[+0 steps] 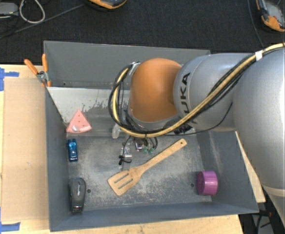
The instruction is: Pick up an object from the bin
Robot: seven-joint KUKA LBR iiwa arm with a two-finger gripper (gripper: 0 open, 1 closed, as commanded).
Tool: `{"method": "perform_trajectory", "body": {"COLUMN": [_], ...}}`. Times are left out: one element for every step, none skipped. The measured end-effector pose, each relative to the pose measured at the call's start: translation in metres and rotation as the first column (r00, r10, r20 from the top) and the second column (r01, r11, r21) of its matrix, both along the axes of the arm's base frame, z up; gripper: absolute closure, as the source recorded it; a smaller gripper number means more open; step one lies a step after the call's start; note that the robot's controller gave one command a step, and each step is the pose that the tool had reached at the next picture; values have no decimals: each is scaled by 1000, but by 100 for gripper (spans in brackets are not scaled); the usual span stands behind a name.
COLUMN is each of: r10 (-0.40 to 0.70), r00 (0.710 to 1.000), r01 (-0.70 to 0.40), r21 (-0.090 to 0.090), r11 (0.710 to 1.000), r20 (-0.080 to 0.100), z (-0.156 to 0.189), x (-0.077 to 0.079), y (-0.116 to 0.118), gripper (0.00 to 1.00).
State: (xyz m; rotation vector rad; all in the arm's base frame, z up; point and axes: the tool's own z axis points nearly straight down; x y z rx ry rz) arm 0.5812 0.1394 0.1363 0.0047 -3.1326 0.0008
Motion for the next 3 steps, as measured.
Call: {"method": "perform_trajectory", "body": {"r10": [-3, 208, 226], "r00": [1000, 978, 974], "r01": [3, -208, -226], "r21": [1, 3, 2], "r11": [1000, 978, 974], "r20": [8, 7, 6], "z": [5, -19, -28], "x": [2, -19, -34], "y": [-1, -47, -65], "gripper": [0, 0, 0]}}
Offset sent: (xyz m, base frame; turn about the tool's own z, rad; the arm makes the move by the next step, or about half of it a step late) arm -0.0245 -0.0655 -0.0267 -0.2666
